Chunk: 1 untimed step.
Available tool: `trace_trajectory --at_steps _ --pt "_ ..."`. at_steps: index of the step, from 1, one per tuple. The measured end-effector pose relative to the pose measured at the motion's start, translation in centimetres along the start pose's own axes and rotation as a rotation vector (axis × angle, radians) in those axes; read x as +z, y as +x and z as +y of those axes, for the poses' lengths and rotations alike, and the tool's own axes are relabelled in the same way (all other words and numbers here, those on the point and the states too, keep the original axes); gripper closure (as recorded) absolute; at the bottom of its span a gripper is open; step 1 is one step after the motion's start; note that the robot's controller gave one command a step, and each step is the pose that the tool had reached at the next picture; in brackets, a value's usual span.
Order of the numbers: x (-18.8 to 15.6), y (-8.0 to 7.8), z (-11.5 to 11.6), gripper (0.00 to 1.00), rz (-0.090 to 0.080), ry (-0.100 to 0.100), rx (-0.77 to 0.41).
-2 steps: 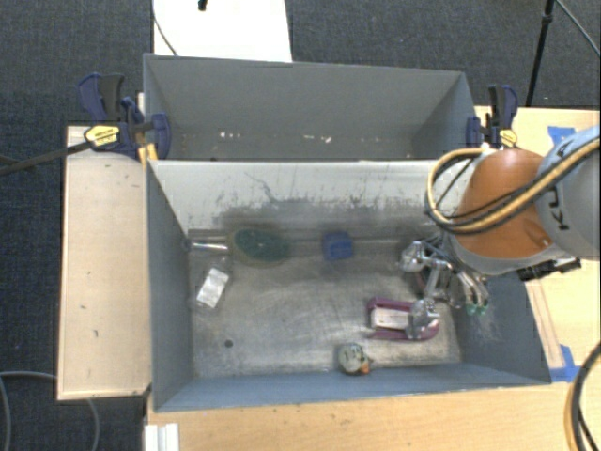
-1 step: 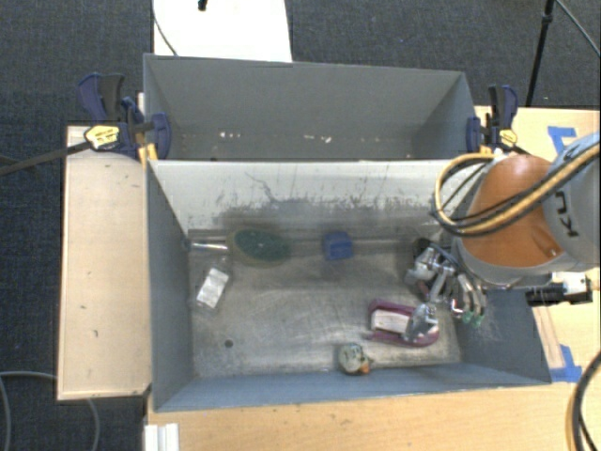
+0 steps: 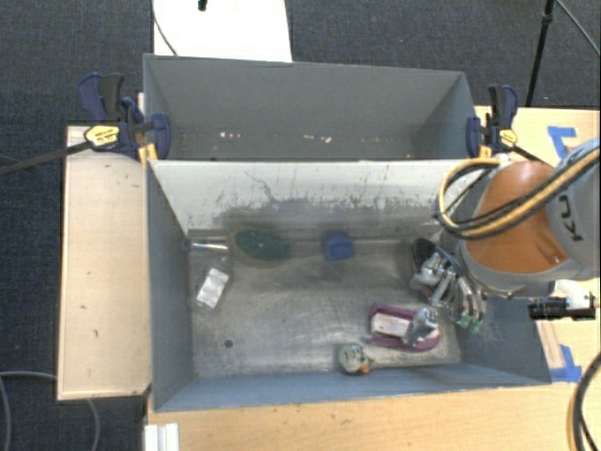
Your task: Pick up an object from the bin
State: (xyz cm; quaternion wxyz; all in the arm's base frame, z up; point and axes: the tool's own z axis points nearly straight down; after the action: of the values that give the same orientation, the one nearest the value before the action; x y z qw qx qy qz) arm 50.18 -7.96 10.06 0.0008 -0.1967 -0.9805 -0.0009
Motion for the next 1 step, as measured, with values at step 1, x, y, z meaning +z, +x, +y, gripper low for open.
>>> trace_trajectory --at_steps 1 --pt "2.64 1.33 0.15 0.0 0.005 -0.001 0.029"
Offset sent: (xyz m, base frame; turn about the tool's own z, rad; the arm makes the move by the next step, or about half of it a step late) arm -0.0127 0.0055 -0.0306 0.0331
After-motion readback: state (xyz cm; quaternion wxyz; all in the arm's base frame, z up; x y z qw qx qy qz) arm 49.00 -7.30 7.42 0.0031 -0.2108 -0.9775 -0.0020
